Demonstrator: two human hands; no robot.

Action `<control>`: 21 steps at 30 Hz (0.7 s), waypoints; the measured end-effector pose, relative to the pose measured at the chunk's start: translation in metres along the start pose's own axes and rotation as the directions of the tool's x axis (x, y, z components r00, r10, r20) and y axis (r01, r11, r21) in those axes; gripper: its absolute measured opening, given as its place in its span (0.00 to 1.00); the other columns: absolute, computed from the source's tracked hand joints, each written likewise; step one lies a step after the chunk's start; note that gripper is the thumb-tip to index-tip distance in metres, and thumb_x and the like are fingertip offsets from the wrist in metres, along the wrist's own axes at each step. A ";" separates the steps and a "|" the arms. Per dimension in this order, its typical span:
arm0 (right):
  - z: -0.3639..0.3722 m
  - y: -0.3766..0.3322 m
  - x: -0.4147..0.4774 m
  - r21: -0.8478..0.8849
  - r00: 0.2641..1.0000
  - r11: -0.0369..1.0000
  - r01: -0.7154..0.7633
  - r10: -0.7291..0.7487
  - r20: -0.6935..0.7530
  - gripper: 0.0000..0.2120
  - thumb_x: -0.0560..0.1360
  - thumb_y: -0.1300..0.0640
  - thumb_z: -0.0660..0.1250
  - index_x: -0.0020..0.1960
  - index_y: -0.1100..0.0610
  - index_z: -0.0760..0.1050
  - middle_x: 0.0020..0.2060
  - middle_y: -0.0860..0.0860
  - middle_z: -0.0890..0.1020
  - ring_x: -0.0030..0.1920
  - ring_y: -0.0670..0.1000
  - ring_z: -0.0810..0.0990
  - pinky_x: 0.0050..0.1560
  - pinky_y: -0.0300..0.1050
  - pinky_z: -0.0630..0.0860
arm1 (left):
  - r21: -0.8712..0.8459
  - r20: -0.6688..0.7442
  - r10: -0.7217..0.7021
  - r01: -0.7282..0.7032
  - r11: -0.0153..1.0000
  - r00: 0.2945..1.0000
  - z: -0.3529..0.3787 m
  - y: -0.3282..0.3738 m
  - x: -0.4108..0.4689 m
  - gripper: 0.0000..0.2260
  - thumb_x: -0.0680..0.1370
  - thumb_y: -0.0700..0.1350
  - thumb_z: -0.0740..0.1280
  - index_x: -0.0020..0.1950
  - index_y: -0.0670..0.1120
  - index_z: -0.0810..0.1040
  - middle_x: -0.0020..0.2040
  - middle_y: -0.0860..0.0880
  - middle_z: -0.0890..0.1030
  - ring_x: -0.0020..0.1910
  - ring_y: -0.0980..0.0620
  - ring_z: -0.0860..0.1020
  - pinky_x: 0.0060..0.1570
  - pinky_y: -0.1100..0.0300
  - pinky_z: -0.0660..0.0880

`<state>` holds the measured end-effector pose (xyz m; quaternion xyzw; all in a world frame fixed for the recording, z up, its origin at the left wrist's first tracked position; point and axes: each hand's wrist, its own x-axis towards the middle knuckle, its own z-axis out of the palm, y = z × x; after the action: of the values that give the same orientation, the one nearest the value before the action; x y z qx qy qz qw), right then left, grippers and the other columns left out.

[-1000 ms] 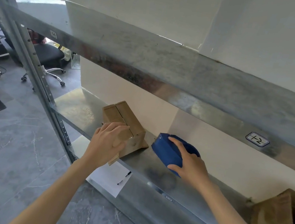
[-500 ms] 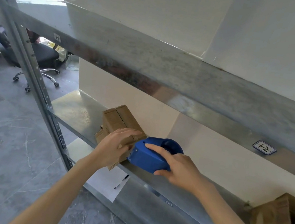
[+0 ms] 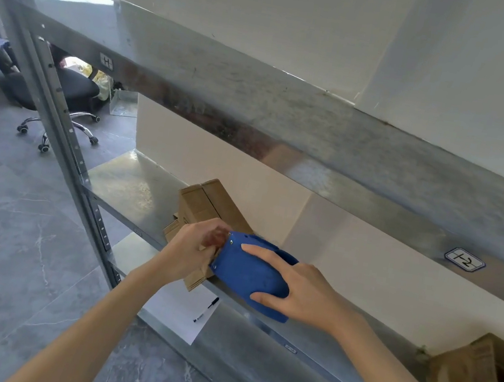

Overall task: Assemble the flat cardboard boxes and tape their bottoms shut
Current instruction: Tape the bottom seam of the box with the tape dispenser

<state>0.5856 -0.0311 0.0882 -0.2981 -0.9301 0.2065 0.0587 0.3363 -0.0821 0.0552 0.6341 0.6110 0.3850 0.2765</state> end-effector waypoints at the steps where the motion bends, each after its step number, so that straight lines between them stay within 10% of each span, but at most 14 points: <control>1: 0.000 -0.001 -0.001 0.001 1.000 1.000 0.019 -0.019 0.005 0.33 0.76 0.38 0.65 0.71 0.22 0.47 0.42 0.49 0.82 0.32 0.47 0.75 0.42 0.46 0.77 | -0.004 -0.008 -0.005 0.005 1.000 1.000 0.000 0.000 0.000 0.19 0.74 0.25 0.61 0.56 0.44 0.80 0.48 0.51 0.84 0.50 0.54 0.81 0.52 0.54 0.79; 9: -0.008 0.003 -0.007 -0.162 0.997 0.984 0.068 -0.074 -0.027 0.32 0.77 0.39 0.62 0.70 0.21 0.45 0.27 0.43 0.67 0.30 0.46 0.69 0.37 0.40 0.70 | -0.021 -0.131 -0.043 0.040 0.999 0.990 -0.010 -0.017 -0.007 0.17 0.77 0.29 0.65 0.52 0.52 0.78 0.45 0.54 0.81 0.46 0.61 0.79 0.44 0.74 0.73; 21: 0.003 0.020 -0.011 -0.176 0.999 0.984 0.020 -0.014 0.036 0.33 0.77 0.39 0.62 0.69 0.19 0.44 0.28 0.42 0.68 0.32 0.43 0.68 0.37 0.38 0.63 | 0.045 -0.121 0.037 -0.031 0.998 0.992 0.001 -0.043 -0.015 0.20 0.75 0.30 0.70 0.63 0.49 0.81 0.66 0.56 0.77 0.39 0.58 0.80 0.42 0.71 0.74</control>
<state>0.6045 -0.0235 0.0772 -0.2905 -0.9481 0.1278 0.0175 0.3141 -0.0929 0.0168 0.6255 0.6241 0.4143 0.2182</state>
